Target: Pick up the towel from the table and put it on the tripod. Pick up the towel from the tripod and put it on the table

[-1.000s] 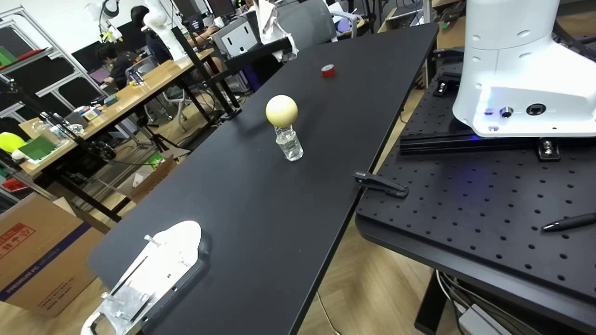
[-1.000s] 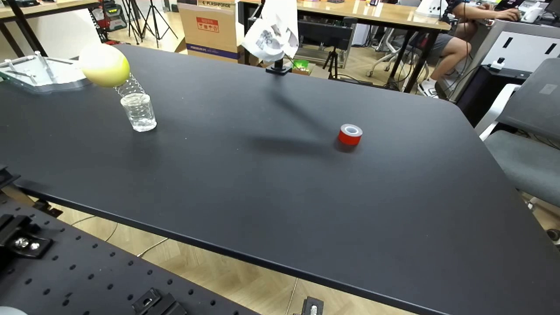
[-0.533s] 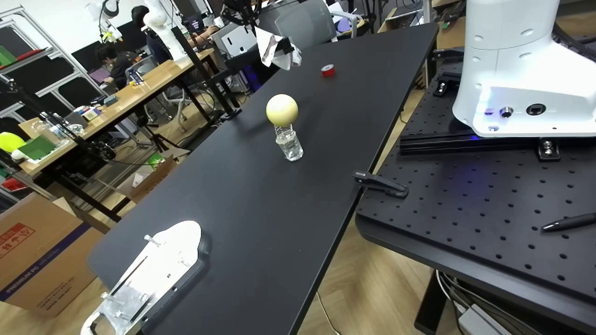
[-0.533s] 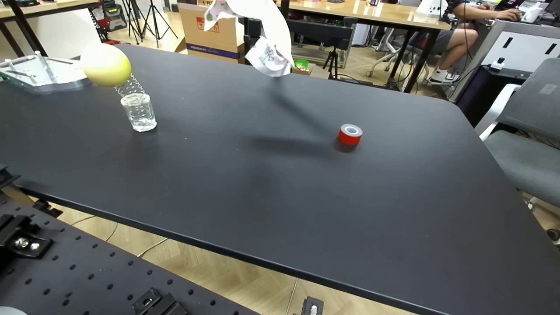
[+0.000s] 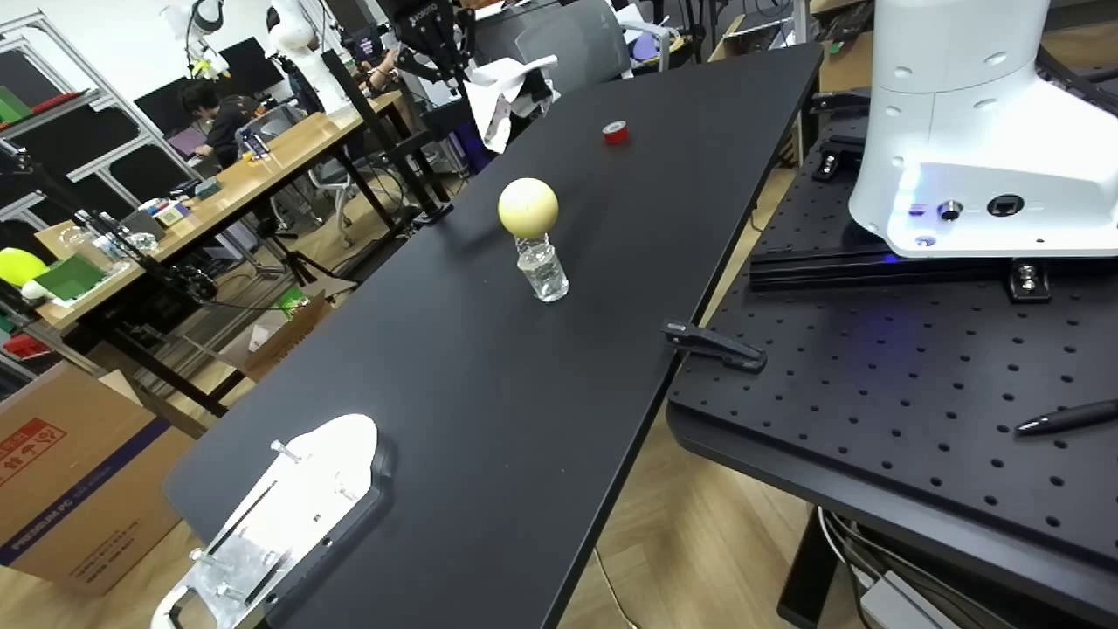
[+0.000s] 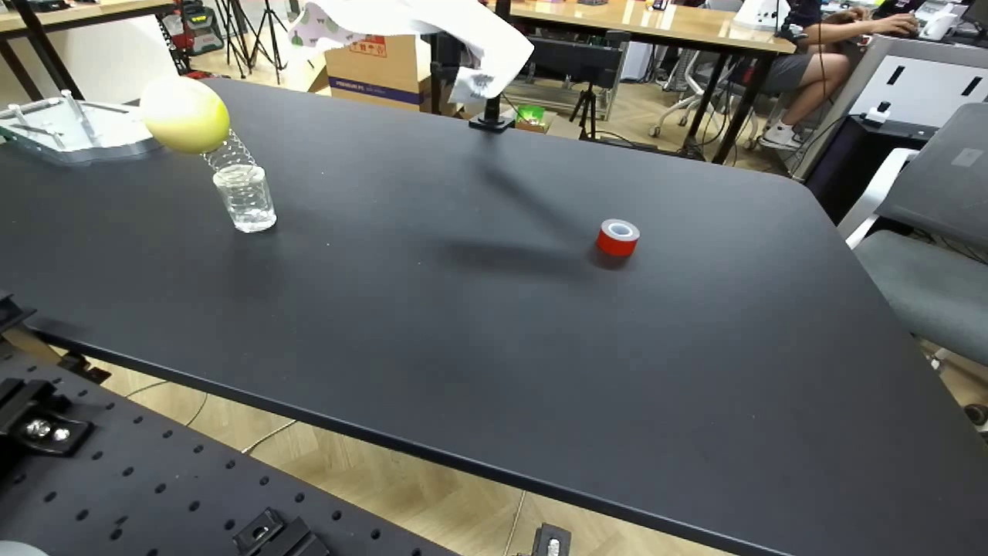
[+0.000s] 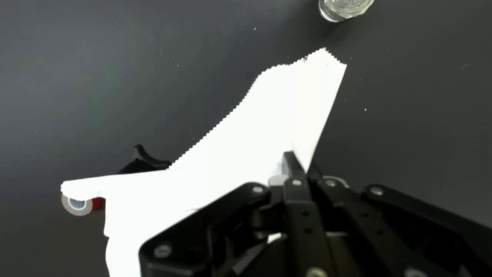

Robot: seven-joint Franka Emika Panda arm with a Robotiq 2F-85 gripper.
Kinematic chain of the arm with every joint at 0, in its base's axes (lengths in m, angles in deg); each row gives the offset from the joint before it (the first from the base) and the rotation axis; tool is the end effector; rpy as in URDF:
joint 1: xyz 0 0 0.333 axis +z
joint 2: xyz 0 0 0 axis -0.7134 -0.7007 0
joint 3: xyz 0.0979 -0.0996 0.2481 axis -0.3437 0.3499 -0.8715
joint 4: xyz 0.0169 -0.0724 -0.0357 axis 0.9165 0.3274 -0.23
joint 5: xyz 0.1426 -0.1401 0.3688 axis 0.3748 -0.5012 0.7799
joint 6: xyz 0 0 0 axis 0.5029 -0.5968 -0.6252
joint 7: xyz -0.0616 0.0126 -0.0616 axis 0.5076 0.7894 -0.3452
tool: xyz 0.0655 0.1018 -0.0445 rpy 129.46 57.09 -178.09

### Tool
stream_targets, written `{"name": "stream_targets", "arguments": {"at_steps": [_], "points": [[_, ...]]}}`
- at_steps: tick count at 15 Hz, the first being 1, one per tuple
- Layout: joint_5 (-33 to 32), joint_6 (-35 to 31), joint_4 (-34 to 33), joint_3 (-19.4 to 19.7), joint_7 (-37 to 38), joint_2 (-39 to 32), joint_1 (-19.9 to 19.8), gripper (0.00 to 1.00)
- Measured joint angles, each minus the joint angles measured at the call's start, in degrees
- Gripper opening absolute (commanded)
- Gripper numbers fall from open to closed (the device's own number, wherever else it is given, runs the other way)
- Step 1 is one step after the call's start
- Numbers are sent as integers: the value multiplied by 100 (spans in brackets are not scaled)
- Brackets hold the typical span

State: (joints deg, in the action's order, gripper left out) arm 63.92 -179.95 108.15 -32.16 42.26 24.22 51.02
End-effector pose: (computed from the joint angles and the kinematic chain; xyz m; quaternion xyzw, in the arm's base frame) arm 0.5639 0.0940 0.3139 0.9887 -0.1420 -0.0403 0.0251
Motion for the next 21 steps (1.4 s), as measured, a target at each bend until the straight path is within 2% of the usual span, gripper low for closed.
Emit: {"name": "stream_targets", "arguments": {"at_steps": [13,21], "points": [[75,-14,124,313,-18,343,-356,1],[85,-12,260,314,-80,311,-387,1]]}}
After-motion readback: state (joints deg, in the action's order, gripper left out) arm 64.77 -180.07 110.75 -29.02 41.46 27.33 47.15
